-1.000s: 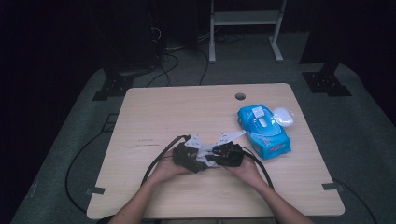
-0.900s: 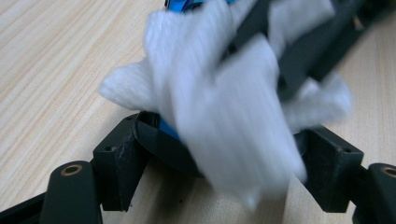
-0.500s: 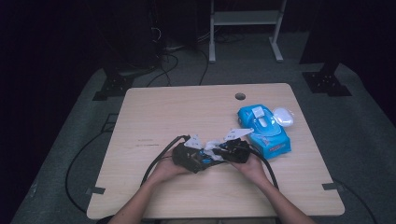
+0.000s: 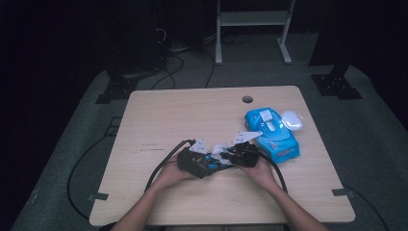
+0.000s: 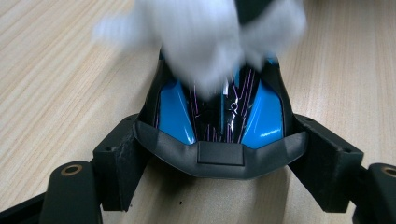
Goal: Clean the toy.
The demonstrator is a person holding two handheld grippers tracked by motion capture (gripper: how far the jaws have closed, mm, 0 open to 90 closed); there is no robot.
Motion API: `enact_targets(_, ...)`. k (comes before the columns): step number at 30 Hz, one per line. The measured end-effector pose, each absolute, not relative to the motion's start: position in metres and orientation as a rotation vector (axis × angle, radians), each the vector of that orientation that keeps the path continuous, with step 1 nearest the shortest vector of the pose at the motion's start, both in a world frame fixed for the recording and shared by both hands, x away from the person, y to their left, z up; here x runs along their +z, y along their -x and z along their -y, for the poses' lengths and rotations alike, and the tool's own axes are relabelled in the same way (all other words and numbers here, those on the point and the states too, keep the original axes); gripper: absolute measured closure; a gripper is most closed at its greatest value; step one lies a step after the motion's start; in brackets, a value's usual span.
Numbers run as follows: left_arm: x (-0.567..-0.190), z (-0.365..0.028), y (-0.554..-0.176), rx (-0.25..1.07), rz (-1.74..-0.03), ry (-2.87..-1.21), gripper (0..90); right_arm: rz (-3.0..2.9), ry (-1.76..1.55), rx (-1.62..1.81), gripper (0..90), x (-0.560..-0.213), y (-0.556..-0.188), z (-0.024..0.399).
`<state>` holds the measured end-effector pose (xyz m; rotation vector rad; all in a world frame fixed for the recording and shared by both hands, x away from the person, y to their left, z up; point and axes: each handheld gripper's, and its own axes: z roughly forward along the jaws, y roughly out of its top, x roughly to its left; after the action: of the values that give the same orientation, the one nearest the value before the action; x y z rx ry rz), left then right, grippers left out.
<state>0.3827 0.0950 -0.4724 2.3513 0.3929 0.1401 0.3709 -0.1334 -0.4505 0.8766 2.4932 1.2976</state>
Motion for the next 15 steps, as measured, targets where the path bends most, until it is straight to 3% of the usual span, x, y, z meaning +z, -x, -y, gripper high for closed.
enact_targets(6,-0.472,-0.095,-0.383,0.140,-0.386,-2.357,24.1,-2.451,-1.028,1.230,81.0,-0.461,-0.378,0.177)
enact_targets(15,-0.473,-0.098,-0.383,0.137,-0.390,-2.350,24.1,-2.439,-1.047,1.243,81.0,-0.463,-0.374,0.178)
